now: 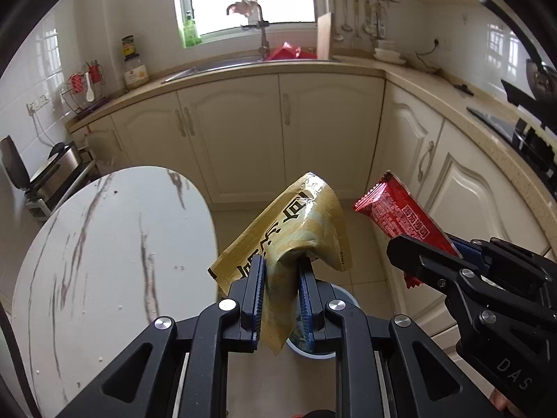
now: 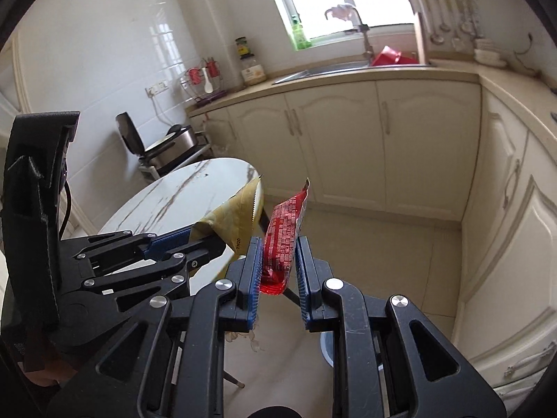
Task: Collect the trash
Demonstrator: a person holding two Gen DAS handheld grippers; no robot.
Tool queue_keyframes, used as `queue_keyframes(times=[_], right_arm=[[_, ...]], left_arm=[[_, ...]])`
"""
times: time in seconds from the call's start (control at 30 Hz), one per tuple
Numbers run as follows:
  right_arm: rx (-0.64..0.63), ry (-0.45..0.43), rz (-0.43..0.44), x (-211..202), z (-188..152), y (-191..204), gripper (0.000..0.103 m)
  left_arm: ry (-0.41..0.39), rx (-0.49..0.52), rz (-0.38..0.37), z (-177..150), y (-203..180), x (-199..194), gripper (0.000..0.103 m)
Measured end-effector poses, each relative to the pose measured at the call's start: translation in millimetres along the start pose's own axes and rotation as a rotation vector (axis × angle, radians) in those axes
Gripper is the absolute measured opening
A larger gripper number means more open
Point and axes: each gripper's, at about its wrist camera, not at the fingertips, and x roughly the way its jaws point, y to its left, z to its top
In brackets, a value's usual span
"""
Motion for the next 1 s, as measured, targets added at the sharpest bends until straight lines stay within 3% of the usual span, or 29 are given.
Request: queue_keyframes(times=[0.3,0.53,0.67,0.77,0.9,1.0], right_arm=[[0.129,0.070,-0.060,22.5,-24.8,-90.2,0.018],[0.174,0.105,-0.081,45.6,-32.9,-120.2,0.018],[0.188,0.119,-0.081,55.3,-38.5,-129.2,0.018],[0.196,0.129,-0.072,62.2,-41.1,-132.9,0.018],[0.197,0.131,-0.054,68.6,-42.9,-131.4,0.019],[0.205,0.120,-0.060,68.9,-41.5,-128.6,0.027]], left_arm=[[0.115,0.078,-0.051,9.3,-32.5,82.2,0.015],[0.128,0.109,-0.047,27.5,-39.6,129.4,0.019],[0.121,0.104,-0.030,26.7,-45.2,138.8,0.036],[0.096,0.093,0.019,25.4,-49.2,141.1,0.063],[0.066,0.081,0.056,23.3,-48.1,133.7,0.075],[0.037,0.078,0.109,20.9,-47.2,122.3,0.080]])
